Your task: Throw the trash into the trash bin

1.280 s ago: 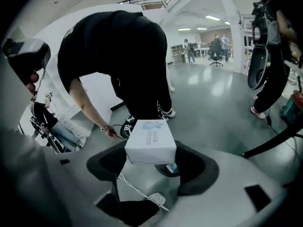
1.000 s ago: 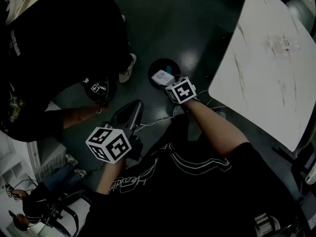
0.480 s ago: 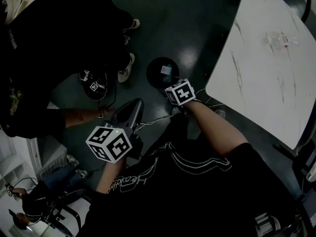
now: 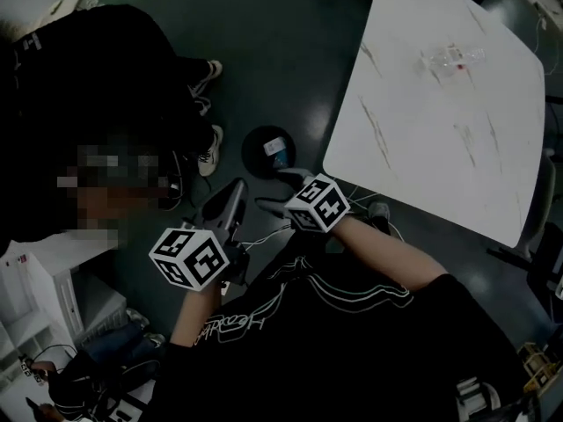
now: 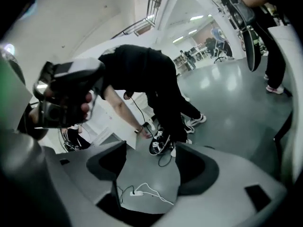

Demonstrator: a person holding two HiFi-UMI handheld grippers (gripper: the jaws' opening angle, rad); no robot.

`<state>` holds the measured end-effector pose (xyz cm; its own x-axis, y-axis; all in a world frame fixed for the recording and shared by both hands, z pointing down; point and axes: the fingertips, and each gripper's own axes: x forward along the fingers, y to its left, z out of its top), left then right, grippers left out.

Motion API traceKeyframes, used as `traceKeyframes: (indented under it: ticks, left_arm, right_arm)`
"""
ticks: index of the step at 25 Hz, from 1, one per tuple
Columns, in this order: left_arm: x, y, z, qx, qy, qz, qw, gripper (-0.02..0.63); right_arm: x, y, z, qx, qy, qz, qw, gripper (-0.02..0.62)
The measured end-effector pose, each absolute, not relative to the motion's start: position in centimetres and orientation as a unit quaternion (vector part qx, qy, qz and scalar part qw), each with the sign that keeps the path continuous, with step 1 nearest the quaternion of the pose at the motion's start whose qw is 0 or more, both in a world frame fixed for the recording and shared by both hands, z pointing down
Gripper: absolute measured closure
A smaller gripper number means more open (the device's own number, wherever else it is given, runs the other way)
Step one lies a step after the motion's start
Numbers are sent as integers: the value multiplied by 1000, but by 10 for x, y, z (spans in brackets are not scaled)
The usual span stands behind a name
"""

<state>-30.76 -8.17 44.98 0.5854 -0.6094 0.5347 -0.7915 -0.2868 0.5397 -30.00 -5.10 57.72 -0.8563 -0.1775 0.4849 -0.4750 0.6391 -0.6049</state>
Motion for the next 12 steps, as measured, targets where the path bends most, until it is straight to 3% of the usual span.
traceKeyframes:
  ticks: [8, 12]
  left_arm:
    - [-206, -92, 424, 834, -383, 115, 379, 600]
    - [-143, -88, 414, 849, -353, 119, 374, 600]
  right_arm:
    - [-195, -57, 471, 229, -903, 358, 59, 261]
    - [-109, -65, 441, 309, -894, 322, 35, 418]
